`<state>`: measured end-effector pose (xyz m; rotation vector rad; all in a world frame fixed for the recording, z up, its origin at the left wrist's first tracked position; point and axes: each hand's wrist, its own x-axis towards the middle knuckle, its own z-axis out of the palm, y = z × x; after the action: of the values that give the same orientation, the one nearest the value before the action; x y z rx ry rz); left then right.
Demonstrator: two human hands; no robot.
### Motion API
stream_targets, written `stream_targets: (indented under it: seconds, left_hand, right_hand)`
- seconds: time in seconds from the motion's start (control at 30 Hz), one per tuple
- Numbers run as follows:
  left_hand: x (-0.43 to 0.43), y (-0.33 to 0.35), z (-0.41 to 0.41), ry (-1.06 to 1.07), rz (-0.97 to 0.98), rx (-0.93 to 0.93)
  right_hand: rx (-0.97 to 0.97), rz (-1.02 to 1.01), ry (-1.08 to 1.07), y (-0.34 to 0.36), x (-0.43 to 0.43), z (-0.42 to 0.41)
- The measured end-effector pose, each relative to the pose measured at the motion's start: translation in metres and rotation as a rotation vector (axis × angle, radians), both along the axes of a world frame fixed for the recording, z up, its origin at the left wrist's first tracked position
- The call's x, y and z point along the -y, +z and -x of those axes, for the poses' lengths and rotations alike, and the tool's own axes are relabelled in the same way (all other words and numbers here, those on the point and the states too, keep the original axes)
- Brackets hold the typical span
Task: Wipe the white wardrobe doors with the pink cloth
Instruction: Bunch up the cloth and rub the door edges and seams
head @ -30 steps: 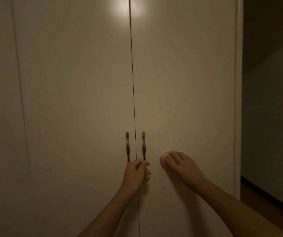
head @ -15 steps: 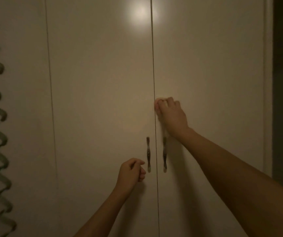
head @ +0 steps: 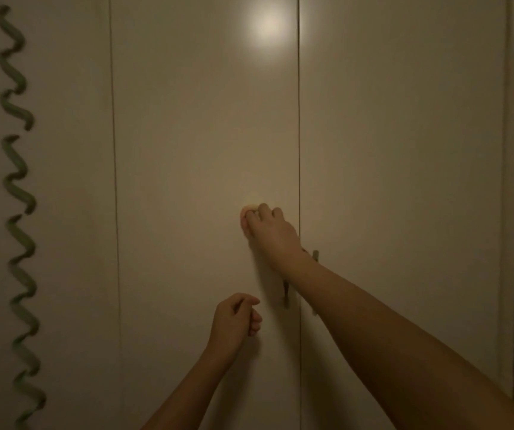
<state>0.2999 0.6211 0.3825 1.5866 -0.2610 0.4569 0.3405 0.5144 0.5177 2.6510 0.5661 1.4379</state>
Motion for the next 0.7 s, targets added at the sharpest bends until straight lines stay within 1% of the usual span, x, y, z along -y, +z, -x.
stream_targets:
  seconds: [0.13, 0.3, 0.4, 0.5, 0.63, 0.7]
  left_hand:
    - [-0.025, -0.006, -0.003, 0.051, 0.012, -0.01]
    - [-0.056, -0.009, -0.004, 0.114, 0.058, -0.013]
    - [-0.068, -0.011, -0.005, 0.143, 0.103, -0.016]
    - [-0.078, -0.017, -0.008, 0.182, 0.121, -0.017]
    - [-0.078, -0.024, -0.009, 0.188, 0.159, -0.048]
    - [-0.072, -0.025, -0.008, 0.178, 0.162, -0.067]
  right_hand:
    - [0.016, 0.058, 0.026, -0.022, -0.033, -0.001]
    - [-0.096, 0.109, 0.082, -0.061, -0.068, -0.007]
    - [-0.111, 0.198, 0.115, -0.091, -0.078, -0.014]
    - [-0.175, 0.264, 0.15, -0.119, -0.077, -0.016]
    - [-0.247, 0.336, 0.082, -0.151, -0.056, -0.012]
    - [-0.276, 0.354, 0.091, -0.164, -0.041, -0.009]
